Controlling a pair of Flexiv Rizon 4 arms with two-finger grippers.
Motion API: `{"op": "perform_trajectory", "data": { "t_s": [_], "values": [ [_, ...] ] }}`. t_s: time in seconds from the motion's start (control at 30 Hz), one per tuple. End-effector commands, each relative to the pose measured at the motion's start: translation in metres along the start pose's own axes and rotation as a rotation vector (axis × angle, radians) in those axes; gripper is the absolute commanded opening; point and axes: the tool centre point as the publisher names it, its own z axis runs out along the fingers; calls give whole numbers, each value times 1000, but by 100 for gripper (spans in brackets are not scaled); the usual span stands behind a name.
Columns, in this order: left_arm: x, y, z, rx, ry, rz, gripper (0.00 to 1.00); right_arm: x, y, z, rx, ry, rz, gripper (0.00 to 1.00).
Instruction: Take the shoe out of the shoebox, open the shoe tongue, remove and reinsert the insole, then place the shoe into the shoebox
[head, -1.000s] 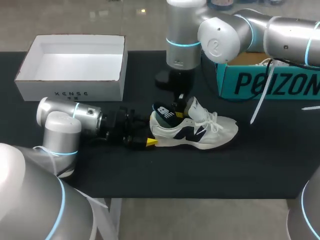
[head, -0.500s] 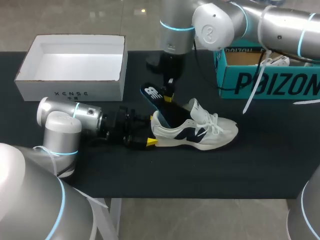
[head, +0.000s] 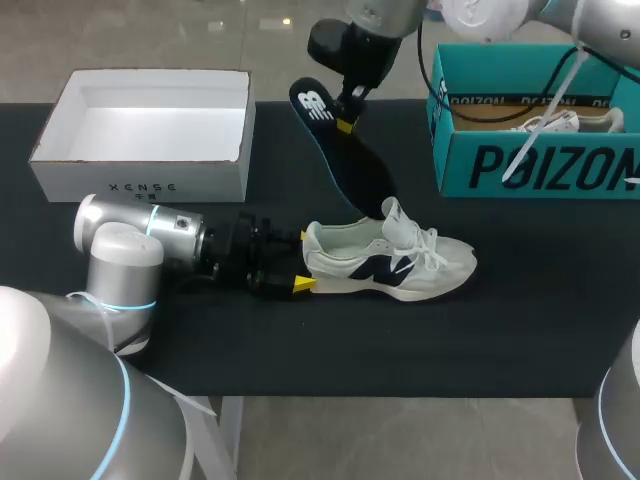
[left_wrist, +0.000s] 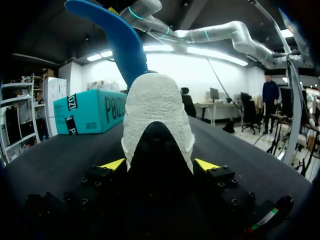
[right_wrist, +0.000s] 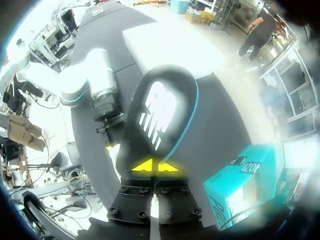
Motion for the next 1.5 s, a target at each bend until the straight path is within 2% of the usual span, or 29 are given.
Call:
{"op": "perform_trajectory", "data": {
  "t_s": [0.03,0.27,0.37,1.2,1.27,1.43,1.5],
  "values": [
    [0,2,2,-3,1,0,0,-5,-6,-64,-29,-40,23,0],
    [0,2,2,-3,1,0,0,-12,-10,-123,-59,-67,94,0],
    [0,2,2,-3,1,0,0,-9,-9,-139,-13,-47,154,0],
    [0,2,2,-3,1,0,0,-9,-9,-139,-13,-47,154,0],
    [0,2,2,-3,1,0,0,9,-23,-149,-31,-9,167,0],
    [0,2,2,-3,1,0,0,54,-52,-178,-99,-6,232,0],
    [0,2,2,-3,1,0,0,67,-62,-188,-124,2,244,0]
  ]
}}
